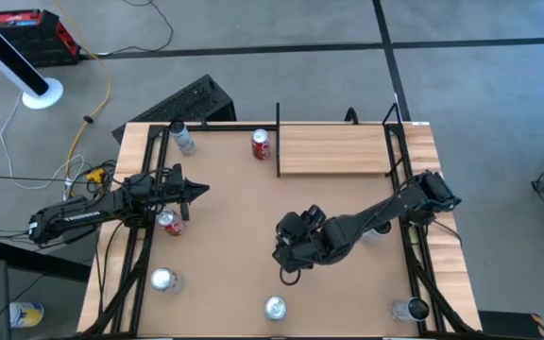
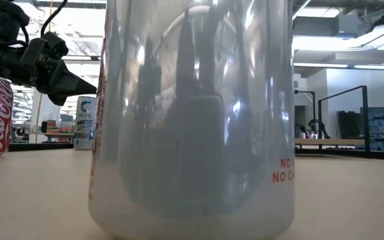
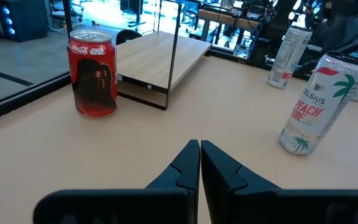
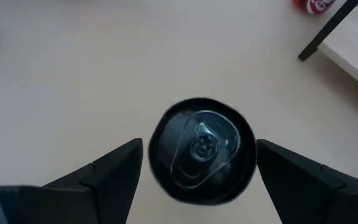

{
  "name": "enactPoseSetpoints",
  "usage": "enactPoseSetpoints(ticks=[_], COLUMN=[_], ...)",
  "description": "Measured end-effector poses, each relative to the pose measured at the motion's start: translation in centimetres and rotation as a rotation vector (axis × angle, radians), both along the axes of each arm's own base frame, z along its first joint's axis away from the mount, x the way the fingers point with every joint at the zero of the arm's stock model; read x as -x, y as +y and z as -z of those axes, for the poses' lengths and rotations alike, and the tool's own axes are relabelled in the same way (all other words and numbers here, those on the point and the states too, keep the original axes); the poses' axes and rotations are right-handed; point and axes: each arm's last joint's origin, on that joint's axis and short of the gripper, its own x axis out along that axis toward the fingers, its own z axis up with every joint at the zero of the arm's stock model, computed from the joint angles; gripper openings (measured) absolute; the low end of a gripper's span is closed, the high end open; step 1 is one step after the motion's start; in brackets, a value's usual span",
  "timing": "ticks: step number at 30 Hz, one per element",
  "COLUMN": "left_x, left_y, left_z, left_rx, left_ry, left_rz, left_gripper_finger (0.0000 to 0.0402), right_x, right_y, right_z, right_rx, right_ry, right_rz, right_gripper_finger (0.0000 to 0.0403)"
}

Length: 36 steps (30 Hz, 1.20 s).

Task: Place canned beverage on shelf
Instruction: Put the left white-pink soda can on the shelf

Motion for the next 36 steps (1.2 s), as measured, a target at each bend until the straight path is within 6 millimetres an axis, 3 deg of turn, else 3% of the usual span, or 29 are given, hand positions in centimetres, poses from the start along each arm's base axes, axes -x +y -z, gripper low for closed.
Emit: enactPoseSetpoints(ticks=[5, 11, 16, 25, 30, 36], left_x=[0.0, 0.0, 0.0, 0.0, 0.0, 0.0], left_y=[0.0, 0.0, 0.0, 0.0, 0.0, 0.0], left_z=[0.0, 0.0, 0.0, 0.0, 0.0, 0.0], left_rx=[0.000, 0.000, 0.000, 0.000, 0.000, 0.000], left_ry=[0.000, 0.000, 0.000, 0.000, -0.001, 0.000], left_rz=[0.000, 0.000, 0.000, 0.000, 0.000, 0.000], left_gripper_finger=[0.0000, 0.0000, 0.0000, 0.0000, 0.0000, 0.0000], right_x=[-0.1, -0.4, -0.4, -1.1, -1.7, -2.8], right_y=[-0.3, -1.1, -1.3, -1.3, -2.7, -5.1], right_z=[0.1, 0.0, -0.4, -1.3, -1.5, -1.6], right_rx=[0.003, -0.028, 0.006, 0.103, 0.117, 0.074], right_ry=[0.035, 0.092, 0.132, 0.239, 0.245, 0.176], right_rz=[-0.042, -0.131, -0.242, -0.772, -0.971, -1.087], right_gripper_finger=[0.0321, 0.0271, 0.0271, 0.0271, 0.0271, 0.0271])
